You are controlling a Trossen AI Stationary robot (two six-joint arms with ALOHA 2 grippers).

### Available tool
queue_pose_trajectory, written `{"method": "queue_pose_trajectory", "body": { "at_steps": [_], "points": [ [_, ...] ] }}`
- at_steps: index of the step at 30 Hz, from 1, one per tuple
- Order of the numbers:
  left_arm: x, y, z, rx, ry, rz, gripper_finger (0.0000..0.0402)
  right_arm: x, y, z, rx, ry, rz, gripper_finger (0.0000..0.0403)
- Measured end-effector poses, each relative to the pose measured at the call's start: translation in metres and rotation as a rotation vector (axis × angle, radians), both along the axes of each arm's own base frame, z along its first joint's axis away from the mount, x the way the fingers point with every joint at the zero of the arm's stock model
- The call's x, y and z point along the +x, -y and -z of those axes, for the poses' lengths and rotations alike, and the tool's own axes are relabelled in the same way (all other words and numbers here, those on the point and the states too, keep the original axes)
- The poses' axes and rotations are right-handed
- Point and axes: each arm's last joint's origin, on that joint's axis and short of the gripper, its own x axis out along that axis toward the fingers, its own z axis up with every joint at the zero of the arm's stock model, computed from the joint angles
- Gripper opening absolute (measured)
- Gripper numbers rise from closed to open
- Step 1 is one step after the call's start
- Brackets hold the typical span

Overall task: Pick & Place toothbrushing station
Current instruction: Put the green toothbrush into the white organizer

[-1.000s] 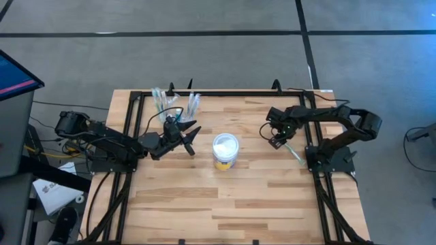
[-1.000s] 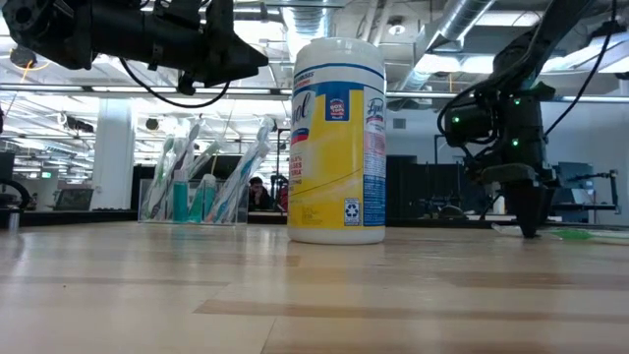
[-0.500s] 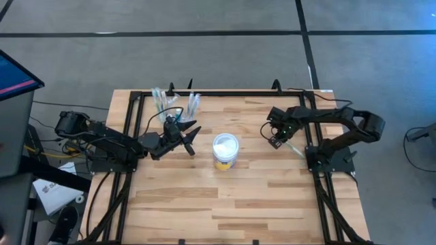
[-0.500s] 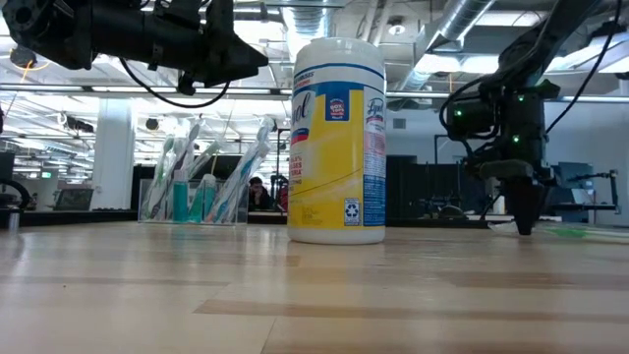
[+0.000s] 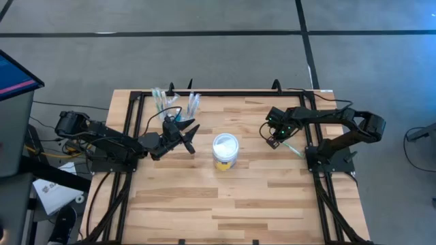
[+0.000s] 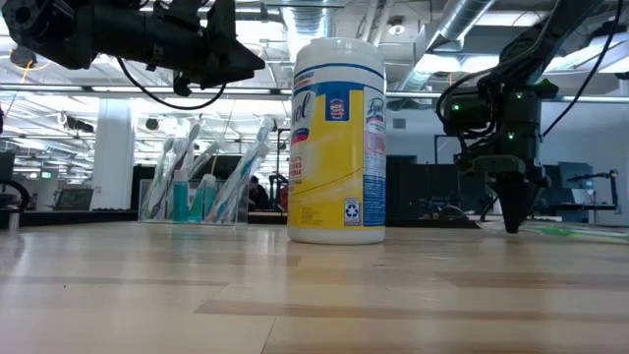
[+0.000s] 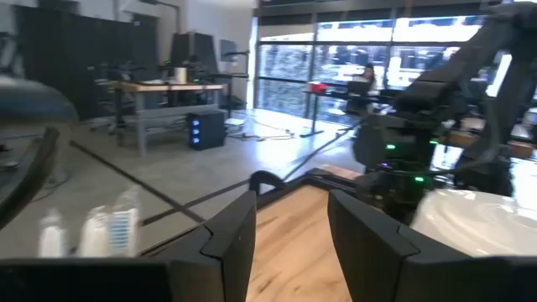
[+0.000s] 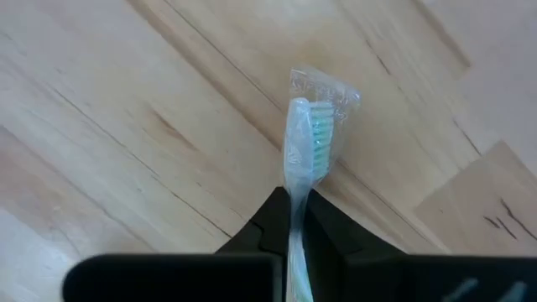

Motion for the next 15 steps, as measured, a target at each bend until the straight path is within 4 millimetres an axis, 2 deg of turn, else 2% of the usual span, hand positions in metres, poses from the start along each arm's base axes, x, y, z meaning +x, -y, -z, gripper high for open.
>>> {"method": "queue_pose_trajectory", "body": {
  "at_steps": [6,15],
  "points": [
    [0.000,0.000,0.000,-0.001,-0.001,-0.021,0.0143,0.005,-0.004,-0.002,-0.002,0.011,-0.031,0.0009],
    [0.000,0.000,0.000,0.000,0.001,-0.021,0.0143,0.018,-0.002,-0.016,-0.032,0.061,-0.073,0.0010]
  ]
}}
